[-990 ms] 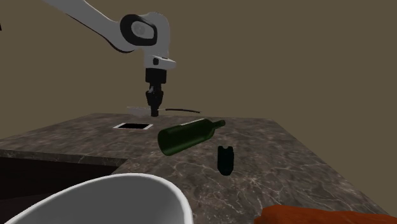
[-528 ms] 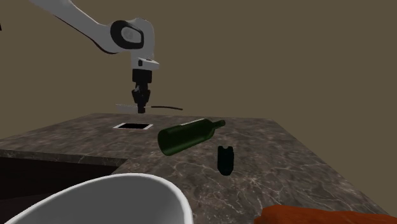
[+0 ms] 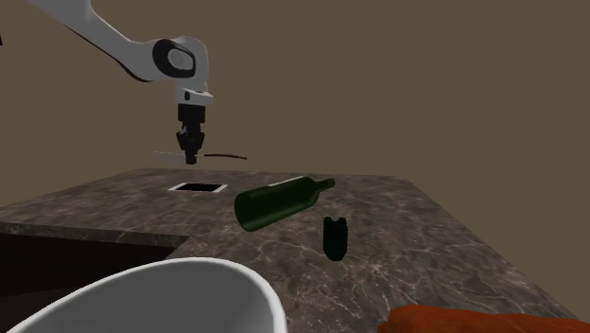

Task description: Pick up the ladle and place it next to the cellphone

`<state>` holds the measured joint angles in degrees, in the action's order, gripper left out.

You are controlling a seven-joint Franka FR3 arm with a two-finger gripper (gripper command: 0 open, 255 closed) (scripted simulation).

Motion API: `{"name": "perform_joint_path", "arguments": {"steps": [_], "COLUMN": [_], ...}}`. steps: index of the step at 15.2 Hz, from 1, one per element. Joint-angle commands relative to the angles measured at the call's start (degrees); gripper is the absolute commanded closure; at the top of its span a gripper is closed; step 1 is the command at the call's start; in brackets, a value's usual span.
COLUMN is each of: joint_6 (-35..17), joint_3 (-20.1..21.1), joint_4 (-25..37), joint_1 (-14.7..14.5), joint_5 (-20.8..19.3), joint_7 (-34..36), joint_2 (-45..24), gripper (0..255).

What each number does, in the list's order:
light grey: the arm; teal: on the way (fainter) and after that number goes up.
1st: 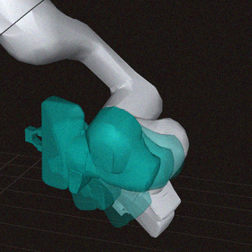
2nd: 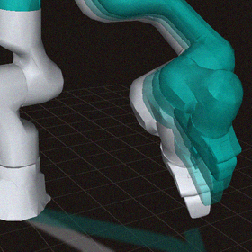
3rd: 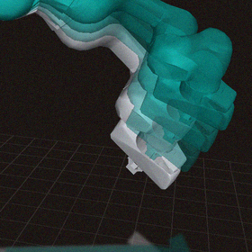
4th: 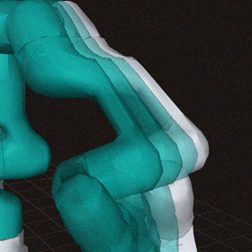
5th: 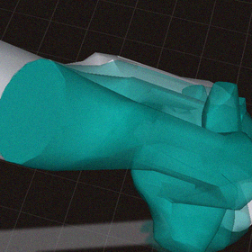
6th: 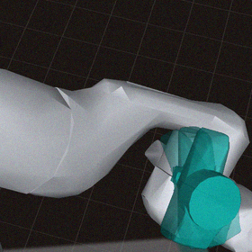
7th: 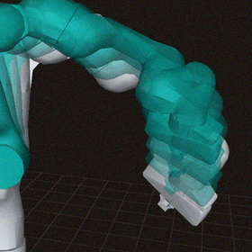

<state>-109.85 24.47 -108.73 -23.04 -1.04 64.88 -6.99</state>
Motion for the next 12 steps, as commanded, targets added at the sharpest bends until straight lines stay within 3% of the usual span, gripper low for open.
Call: {"name": "perform_joint_path", "arguments": {"steps": [1, 12], "joint_6": [0.52, 3.31], "joint_3": [1.12, 5.79], "joint_4": [1.93, 13.68], "joint_1": [-1.65, -12.33], "joint_5": [-0.53, -4.97], "joint_7": [3.00, 18.85], "joint_2": [-1.49, -11.41], "gripper": [255, 255]}}
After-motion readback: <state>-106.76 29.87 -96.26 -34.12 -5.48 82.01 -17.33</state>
